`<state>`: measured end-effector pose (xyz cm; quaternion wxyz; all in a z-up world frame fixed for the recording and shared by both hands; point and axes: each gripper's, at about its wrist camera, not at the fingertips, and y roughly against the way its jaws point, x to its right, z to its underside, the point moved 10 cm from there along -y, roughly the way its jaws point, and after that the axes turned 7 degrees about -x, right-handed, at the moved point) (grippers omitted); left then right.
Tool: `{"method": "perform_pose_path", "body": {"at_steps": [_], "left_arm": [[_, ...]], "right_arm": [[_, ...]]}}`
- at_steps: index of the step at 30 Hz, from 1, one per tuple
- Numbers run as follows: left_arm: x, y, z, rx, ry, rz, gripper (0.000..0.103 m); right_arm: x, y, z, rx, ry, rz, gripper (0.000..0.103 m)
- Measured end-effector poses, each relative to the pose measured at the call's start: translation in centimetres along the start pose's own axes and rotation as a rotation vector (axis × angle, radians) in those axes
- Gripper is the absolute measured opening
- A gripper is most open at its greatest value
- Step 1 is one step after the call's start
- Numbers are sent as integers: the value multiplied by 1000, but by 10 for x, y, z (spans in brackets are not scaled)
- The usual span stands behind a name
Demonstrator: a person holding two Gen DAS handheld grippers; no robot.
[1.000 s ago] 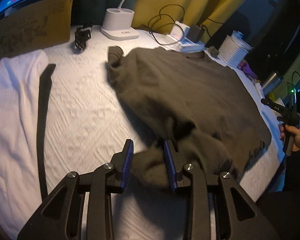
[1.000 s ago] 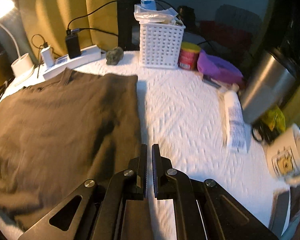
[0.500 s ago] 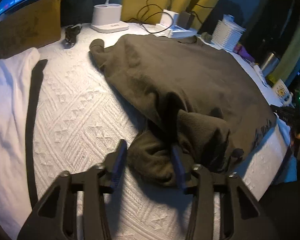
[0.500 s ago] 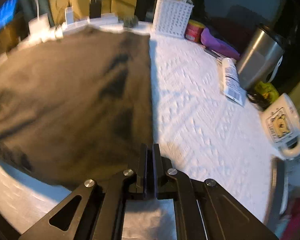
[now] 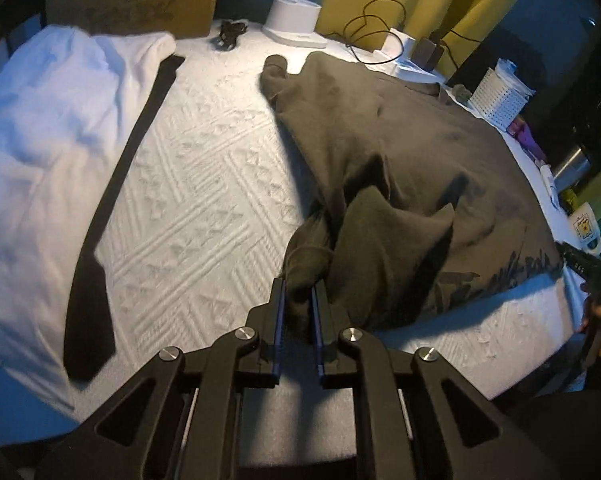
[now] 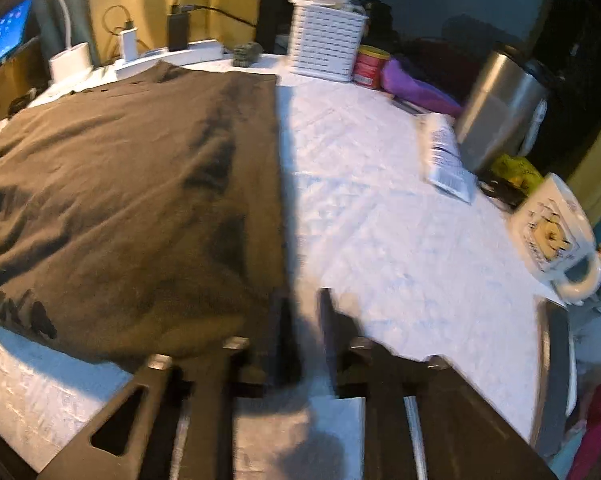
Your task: Fold small clothes
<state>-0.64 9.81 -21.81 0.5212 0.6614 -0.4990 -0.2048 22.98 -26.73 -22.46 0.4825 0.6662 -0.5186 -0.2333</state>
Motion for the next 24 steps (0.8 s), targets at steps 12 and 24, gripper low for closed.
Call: {"method": "perform_pose_path", "body": {"at_steps": [12, 24], "left_arm": [[15, 13, -28, 74, -67, 77, 55], [28, 0, 20, -35, -111, 0, 11]], "right_arm": [[24, 14, 22, 35, -236, -272, 98], [-28, 16, 32, 69, -81, -225, 9]]}}
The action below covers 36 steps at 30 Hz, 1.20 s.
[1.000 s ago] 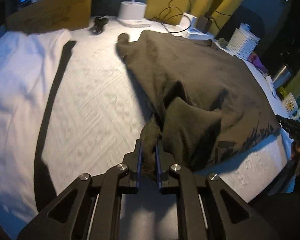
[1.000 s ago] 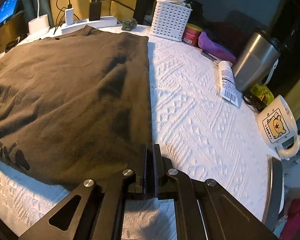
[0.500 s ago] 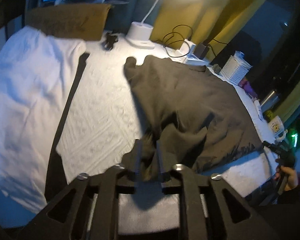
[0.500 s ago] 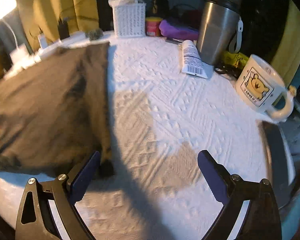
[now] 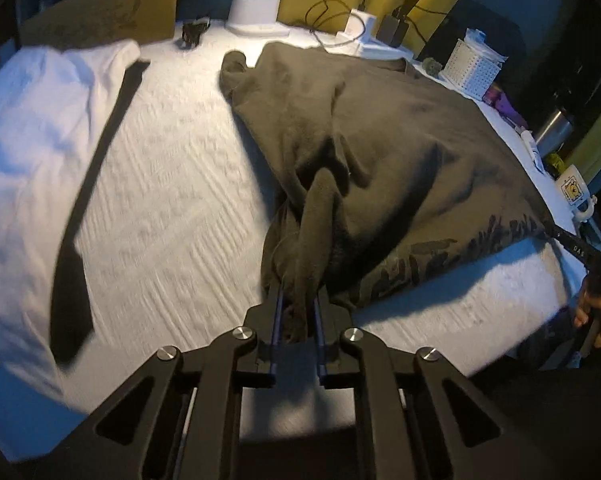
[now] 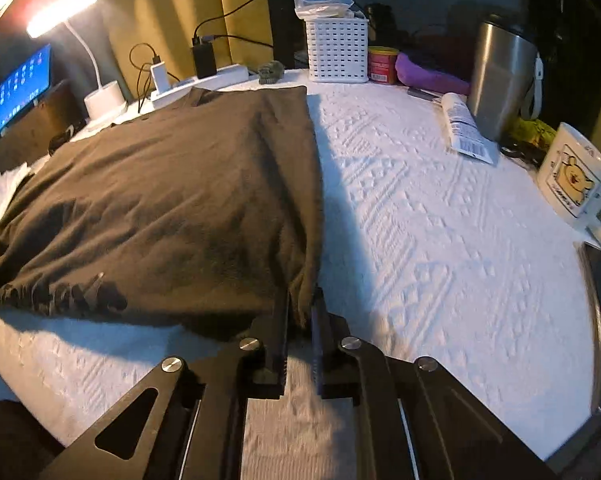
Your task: Fold small clothes
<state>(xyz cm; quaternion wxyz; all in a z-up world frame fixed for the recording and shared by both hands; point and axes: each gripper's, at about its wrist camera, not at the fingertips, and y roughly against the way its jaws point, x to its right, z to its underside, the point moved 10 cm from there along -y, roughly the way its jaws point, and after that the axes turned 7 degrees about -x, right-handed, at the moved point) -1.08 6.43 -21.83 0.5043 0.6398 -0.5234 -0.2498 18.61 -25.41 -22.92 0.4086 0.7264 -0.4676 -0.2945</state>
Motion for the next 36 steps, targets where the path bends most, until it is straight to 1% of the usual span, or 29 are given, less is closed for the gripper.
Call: {"method": "perform_pose_path", "body": {"at_steps": [4, 6, 10, 13, 16, 19, 20, 21, 23, 26, 28, 29, 32, 36], "left_arm": [[-2, 8, 12, -25, 26, 37, 12], [-7, 13, 13, -27, 35, 65, 13], [-17, 30, 7, -29, 43, 123, 14], [-31, 42, -6, 12, 26, 78, 15], [-44, 47, -18, 43, 51, 72, 15], [-50, 41, -32, 60, 51, 46, 15], [-50, 36, -40, 62, 53, 45, 15], [-50, 32, -48, 67, 55, 47, 15], [-50, 24, -63, 76, 61, 52, 15], [-47, 12, -81, 74, 63, 57, 15], [-43, 7, -92, 84, 47, 62, 16], [-41, 4, -95, 82, 43, 58, 18], [-36, -5, -106, 75, 27, 53, 33], [-32, -15, -124, 60, 15, 52, 35]], "right_arm": [[8, 13, 21, -28, -4, 25, 9], [11, 19, 31, -32, -8, 40, 9], [15, 25, 41, -31, -33, 35, 9], [15, 25, 40, -44, -31, 47, 9], [16, 28, 37, -71, -33, 70, 16], [17, 34, 33, -72, -22, 94, 23], [18, 38, 29, -64, -23, 103, 34], [20, 40, 26, -58, -25, 106, 57], [21, 46, 17, -30, -33, 105, 81], [21, 50, 5, -8, -36, 91, 81], [21, 50, -4, 1, -37, 91, 81], [21, 49, -7, 4, -39, 88, 81], [20, 44, -17, 12, -47, 76, 81], [18, 28, -31, 13, -53, 56, 81]]}}
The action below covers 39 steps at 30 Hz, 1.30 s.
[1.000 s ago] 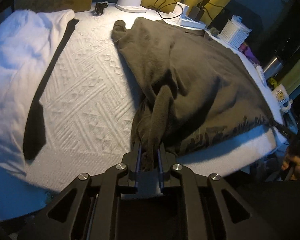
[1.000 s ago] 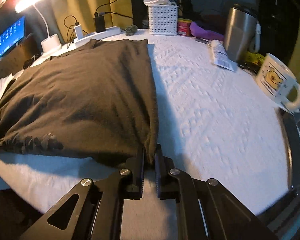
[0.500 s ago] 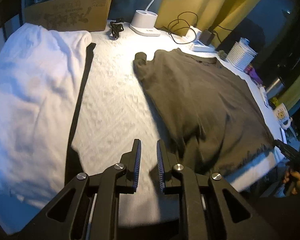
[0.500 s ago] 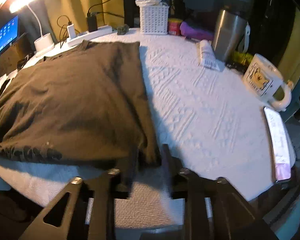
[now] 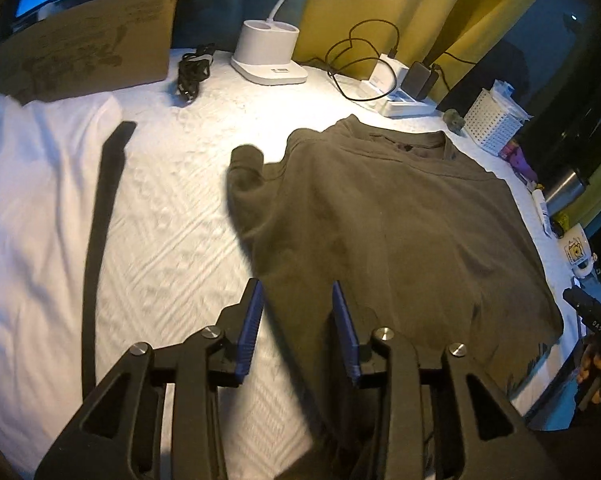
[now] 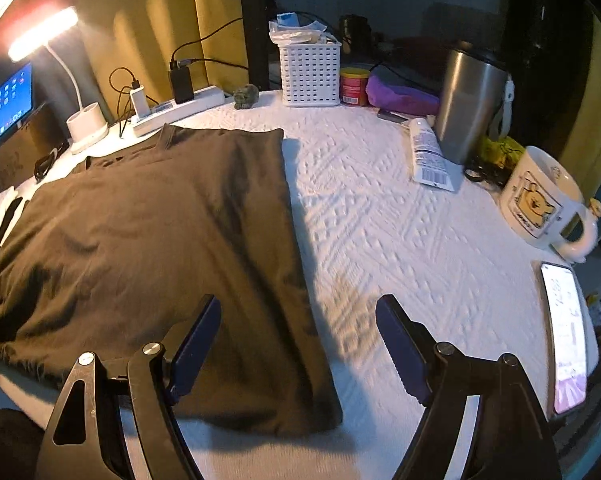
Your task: Fold small clothes
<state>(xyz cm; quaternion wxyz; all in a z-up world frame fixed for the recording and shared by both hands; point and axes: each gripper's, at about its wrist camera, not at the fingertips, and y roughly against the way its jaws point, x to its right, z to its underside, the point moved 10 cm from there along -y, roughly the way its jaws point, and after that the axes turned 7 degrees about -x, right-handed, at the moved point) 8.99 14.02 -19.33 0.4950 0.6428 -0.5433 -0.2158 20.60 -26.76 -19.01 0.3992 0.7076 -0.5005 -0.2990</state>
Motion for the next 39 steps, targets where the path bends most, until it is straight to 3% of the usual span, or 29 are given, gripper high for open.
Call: {"method": "perform_pose_path", "body": {"at_steps": [7, 16, 26, 34, 37, 38, 39], "left_arm": [[-1, -23, -31, -9, -10, -15, 35], [-4, -47, -48, -40, -34, -58, 53], [1, -59, -56, -53, -94, -158, 63], [1, -62, -58, -57, -102, -209, 63], [4, -61, -59, -48, -104, -218, 53], [6, -60, -60, -45, -111, -226, 43], [9, -60, -60, -42, -117, -230, 25]], "right_arm": [[-6, -20, -24, 11, -9, -41, 81], [-10, -35, -48, 33, -6, -85, 81], [-3, -53, -49, 21, -28, -117, 81], [0, -69, -36, -7, -57, -150, 81], [-1, -69, -37, 6, -50, -146, 81], [-2, -69, -37, 9, -48, -144, 81], [-2, -69, -37, 12, -46, -143, 81]]}}
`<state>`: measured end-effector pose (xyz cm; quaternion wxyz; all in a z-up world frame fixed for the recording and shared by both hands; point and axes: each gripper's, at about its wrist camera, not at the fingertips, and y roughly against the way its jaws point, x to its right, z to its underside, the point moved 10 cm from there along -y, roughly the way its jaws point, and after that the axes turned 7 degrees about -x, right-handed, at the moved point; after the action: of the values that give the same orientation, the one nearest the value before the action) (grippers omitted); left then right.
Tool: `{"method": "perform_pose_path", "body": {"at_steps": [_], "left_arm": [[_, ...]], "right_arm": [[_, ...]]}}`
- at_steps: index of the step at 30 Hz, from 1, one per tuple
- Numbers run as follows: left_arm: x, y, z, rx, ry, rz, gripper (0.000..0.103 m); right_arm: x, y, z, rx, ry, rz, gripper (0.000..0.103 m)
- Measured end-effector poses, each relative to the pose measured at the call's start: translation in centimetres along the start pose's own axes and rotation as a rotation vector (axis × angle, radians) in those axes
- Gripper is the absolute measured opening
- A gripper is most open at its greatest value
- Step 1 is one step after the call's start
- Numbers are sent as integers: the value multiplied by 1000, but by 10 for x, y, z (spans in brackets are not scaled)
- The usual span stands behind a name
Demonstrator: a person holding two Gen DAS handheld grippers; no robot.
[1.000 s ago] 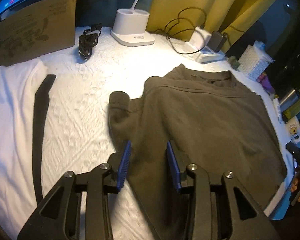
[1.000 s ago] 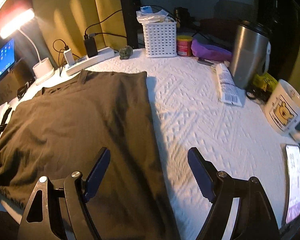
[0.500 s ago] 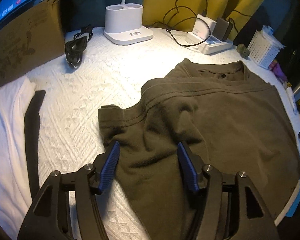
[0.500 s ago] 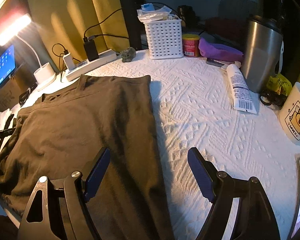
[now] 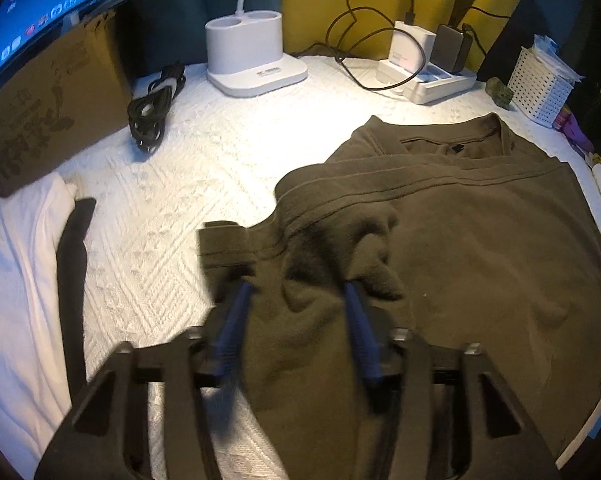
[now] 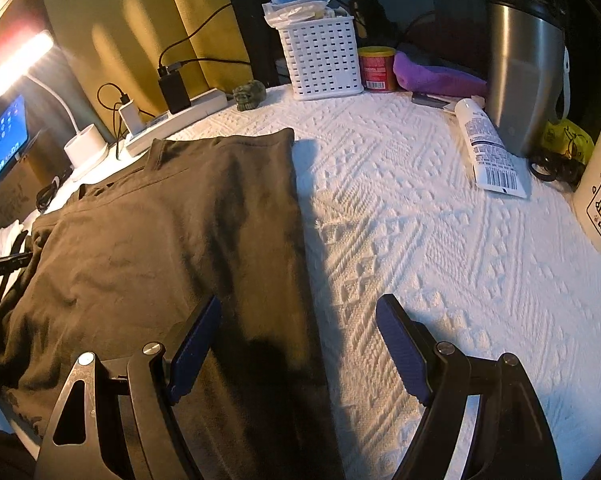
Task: Fold small clothes
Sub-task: 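Grasp the shirt's side edge with the left gripper and lift it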
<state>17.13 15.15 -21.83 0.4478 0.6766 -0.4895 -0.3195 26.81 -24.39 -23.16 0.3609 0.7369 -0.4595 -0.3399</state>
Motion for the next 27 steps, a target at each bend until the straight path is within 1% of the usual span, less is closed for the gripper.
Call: {"method": "perform_pose_path", "body": {"at_steps": [2, 3, 8, 12, 15, 19, 22, 27], "left_arm": [[3, 0, -3, 3, -12, -25, 6], [5, 0, -4, 4, -17, -35, 5], [-1, 8, -15, 46, 9, -63, 4], [-8, 12, -31, 71, -1, -96, 2], [-10, 8, -42, 80, -13, -104, 2], [-3, -8, -53, 66, -37, -104, 2], [-4, -17, -53, 45, -43, -115, 2], [-5, -14, -50, 48, -41, -113, 2]], "right_arm": [[-1, 0, 0, 4, 5, 3, 81], [-1, 0, 0, 5, 7, 5, 81], [-1, 0, -1, 9, 4, 0, 81], [-1, 0, -2, 11, -3, -1, 81], [-1, -1, -4, 14, -6, -1, 81], [0, -2, -3, 15, -5, 1, 81], [1, -2, -4, 15, -4, 2, 81], [2, -1, -6, 9, -13, -6, 81]]}}
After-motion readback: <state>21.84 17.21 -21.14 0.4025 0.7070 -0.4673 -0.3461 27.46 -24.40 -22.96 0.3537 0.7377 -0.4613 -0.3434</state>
